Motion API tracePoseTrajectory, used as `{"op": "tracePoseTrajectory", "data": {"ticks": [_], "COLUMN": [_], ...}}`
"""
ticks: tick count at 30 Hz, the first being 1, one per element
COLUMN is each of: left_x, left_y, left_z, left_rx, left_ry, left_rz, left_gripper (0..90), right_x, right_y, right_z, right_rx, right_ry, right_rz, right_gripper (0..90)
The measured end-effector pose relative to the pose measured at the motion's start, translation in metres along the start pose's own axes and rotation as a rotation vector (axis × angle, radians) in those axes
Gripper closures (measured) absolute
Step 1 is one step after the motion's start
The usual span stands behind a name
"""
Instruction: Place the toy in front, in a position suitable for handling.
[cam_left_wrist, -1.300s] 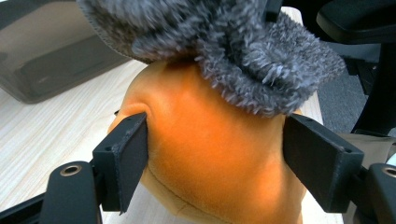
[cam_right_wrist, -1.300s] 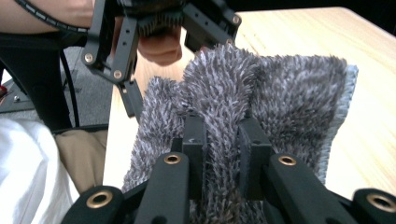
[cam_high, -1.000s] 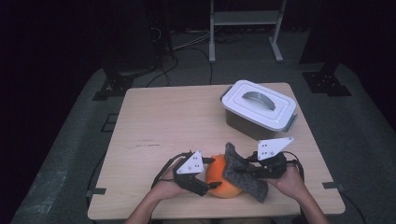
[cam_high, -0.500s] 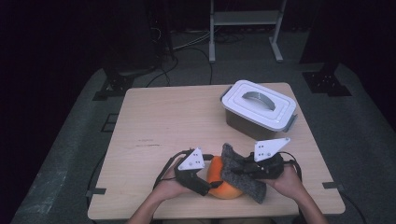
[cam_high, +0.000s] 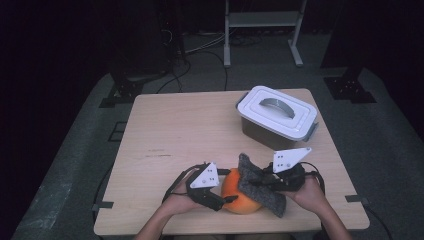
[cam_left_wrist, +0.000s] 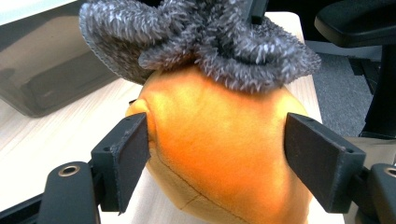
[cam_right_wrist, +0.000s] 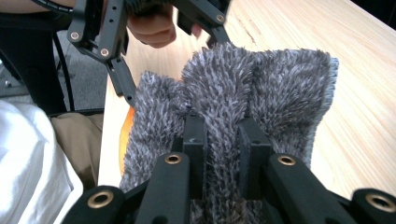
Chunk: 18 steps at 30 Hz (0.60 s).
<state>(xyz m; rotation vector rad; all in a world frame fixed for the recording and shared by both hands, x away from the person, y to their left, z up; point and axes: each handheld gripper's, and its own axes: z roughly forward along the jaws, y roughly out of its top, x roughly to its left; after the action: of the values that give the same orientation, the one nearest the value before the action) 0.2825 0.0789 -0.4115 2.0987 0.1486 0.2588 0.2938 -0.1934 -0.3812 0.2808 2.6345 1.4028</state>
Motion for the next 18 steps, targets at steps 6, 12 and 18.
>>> {"op": "tracePoseTrajectory", "data": {"ticks": [6, 12, 18], "left_x": [0.005, 0.005, 0.0], "left_y": [0.0, -0.001, 0.001], "left_z": [-0.001, 0.001, 0.001], "left_rx": [-0.013, -0.01, -0.01], "left_ry": [-0.025, -0.04, -0.033], "left_rz": [-0.075, -0.097, -0.033], "left_gripper": [19.1, 20.6, 23.3], "right_x": [0.0, 0.002, 0.007], "right_y": [0.0, 0.002, 0.013], "right_z": [0.002, 0.004, 0.005], "right_rx": [-0.009, -0.015, -0.045], "right_ry": [0.002, 0.038, 0.012], "right_rz": [0.005, 0.014, -0.017], "right_gripper": [75.4, 75.2, 75.1]}}
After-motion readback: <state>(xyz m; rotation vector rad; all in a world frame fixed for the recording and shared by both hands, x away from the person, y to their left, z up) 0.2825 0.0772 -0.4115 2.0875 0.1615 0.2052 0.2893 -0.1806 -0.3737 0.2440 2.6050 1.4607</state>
